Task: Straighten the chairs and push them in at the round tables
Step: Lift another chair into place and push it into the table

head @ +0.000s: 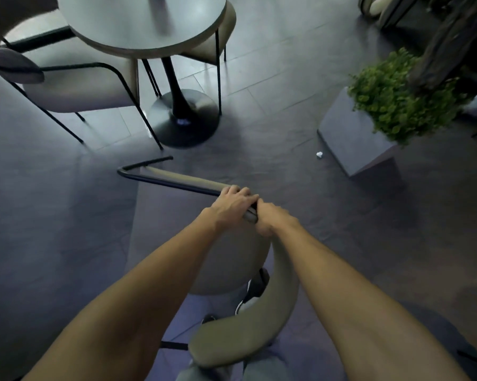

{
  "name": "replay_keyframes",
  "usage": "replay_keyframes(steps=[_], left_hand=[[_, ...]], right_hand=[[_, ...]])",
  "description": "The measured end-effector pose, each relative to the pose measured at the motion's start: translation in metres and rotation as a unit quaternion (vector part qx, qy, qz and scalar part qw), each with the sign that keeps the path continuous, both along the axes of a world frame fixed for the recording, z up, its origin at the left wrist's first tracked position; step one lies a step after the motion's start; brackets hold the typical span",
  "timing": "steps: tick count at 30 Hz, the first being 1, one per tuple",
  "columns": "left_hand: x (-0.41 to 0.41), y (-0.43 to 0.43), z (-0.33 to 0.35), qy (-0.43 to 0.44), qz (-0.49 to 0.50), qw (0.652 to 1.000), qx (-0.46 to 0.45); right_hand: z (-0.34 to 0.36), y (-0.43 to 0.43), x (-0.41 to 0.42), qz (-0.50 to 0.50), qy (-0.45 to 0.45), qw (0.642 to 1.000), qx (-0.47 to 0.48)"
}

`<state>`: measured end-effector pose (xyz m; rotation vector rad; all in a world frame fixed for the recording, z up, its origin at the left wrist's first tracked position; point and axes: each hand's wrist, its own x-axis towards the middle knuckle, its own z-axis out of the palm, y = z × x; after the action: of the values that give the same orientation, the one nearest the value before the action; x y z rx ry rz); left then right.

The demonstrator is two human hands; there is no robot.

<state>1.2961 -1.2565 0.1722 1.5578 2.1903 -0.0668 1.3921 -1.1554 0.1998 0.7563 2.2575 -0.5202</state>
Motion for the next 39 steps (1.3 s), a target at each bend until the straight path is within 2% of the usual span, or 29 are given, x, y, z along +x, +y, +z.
replay_keyframes(steps=[4,7,10,13,17,21,24,34,39], left_hand=[[-0.043,0.029,0.007,0.046,0.067,0.997,0.006],[-0.068,0.045,0.006,0.068,0.122,0.99,0.003],[-0.091,0.063,0.001,0.089,0.163,0.983,0.014],[-0.111,0.077,-0.003,0.106,0.18,0.977,0.032],[-0.123,0.088,-0.011,0.14,0.193,0.971,0.003],[-0.148,0.105,-0.016,0.125,0.198,0.972,-0.027],[-0.182,0.119,-0.019,0.113,0.188,0.975,-0.047],[-0.251,0.153,-0.043,0.063,0.215,0.973,-0.045],[-0.273,0.17,-0.055,0.033,0.22,0.974,-0.049]], right_hand=[[-0.006,0.022,-0.047,0.015,0.087,0.995,0.037],[-0.014,0.025,-0.06,0.06,0.17,0.978,0.105],[-0.024,0.04,-0.071,0.099,0.204,0.963,0.148],[-0.026,0.058,-0.096,0.106,0.195,0.964,0.147],[-0.037,0.077,-0.122,0.132,0.21,0.952,0.18],[-0.048,0.1,-0.158,0.154,0.209,0.944,0.205],[-0.053,0.113,-0.186,0.156,0.198,0.952,0.176],[-0.077,0.149,-0.255,0.139,0.161,0.961,0.176],[-0.083,0.166,-0.276,0.117,0.134,0.977,0.12]])
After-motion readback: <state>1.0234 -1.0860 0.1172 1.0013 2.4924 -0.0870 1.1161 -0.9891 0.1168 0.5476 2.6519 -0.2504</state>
